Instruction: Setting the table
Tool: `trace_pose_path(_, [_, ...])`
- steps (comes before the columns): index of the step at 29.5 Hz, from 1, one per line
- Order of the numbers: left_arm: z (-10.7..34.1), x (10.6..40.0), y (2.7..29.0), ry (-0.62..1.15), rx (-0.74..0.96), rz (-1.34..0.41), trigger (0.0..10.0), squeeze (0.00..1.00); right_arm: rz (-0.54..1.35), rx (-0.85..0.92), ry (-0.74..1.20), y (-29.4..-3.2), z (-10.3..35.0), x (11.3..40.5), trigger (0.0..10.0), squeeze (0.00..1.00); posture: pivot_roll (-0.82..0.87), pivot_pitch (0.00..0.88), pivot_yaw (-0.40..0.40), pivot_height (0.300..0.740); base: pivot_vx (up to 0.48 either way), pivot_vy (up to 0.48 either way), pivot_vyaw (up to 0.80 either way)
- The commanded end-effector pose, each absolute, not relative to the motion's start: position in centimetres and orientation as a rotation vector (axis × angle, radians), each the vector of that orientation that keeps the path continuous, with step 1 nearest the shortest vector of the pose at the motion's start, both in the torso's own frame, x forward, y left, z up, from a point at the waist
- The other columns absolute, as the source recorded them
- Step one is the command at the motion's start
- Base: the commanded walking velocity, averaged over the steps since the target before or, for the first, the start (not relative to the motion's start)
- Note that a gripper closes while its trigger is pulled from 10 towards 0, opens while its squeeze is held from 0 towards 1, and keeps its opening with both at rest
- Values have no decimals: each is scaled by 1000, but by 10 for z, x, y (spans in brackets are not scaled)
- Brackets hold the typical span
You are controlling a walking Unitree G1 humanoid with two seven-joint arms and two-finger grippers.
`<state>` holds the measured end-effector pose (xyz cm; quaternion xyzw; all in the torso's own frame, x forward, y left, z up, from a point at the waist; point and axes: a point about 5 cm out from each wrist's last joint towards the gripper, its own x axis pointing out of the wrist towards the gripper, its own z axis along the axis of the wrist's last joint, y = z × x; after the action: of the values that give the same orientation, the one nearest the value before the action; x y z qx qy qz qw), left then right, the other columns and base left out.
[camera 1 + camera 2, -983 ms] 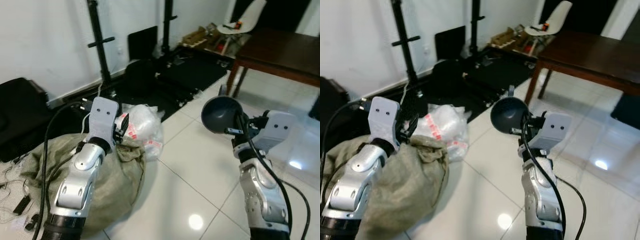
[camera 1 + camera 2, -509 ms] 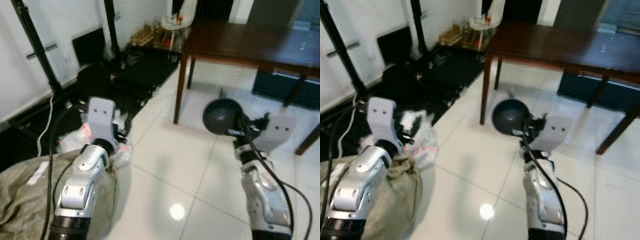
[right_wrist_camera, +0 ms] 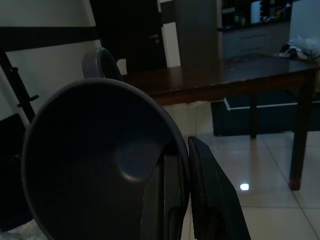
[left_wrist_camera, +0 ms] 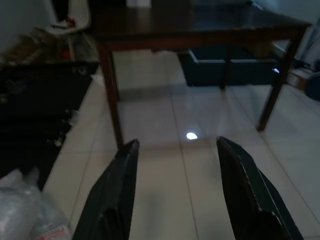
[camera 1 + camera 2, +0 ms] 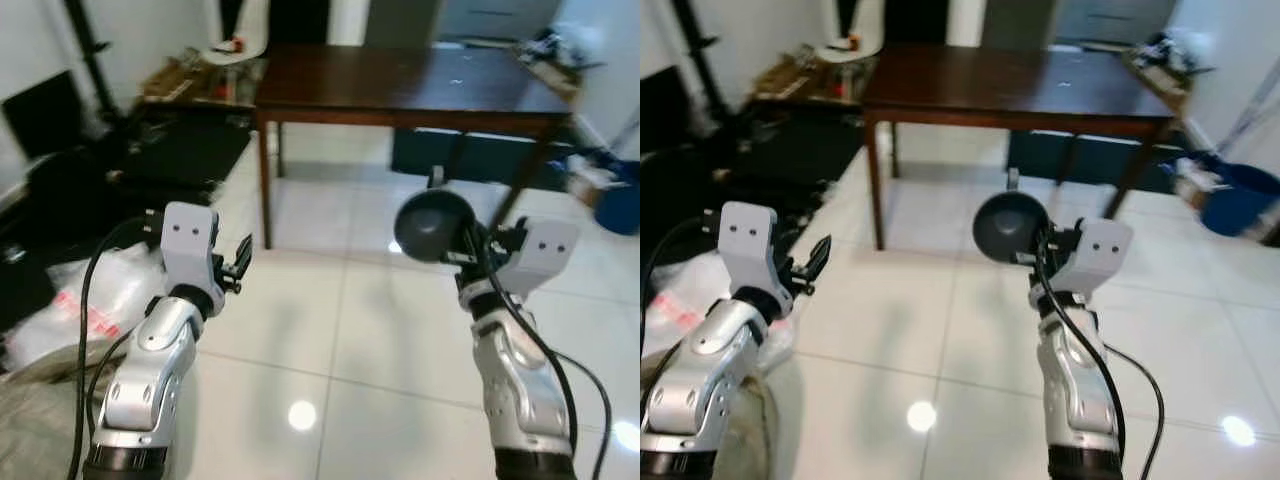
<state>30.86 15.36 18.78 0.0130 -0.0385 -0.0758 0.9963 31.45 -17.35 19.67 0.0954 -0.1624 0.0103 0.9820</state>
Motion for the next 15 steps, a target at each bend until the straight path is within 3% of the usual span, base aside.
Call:
trace_pose_path(1, [185, 307, 156, -69, 36, -132, 10000, 0, 52, 207, -297, -167, 190, 316, 10000, 0, -15, 0, 44, 740, 0, 0, -800])
trace_pose_path(5, [185, 307, 155, -75, 44, -138, 10000, 0, 80, 226, -282, -162, 188, 317, 10000, 0, -17, 0, 44, 740, 0, 0, -800])
trace_pose_path(8, [188, 311, 148, -127, 121, -116, 10000, 71, 273, 277, -193, -135, 174, 311, 10000, 0, -31, 0, 50, 740, 436, 0, 0])
trace_pose_path(15, [191, 311, 135, -152, 143, -155, 10000, 59, 317, 279, -191, -125, 172, 304, 10000, 0, -42, 0, 56, 740, 469, 0, 0])
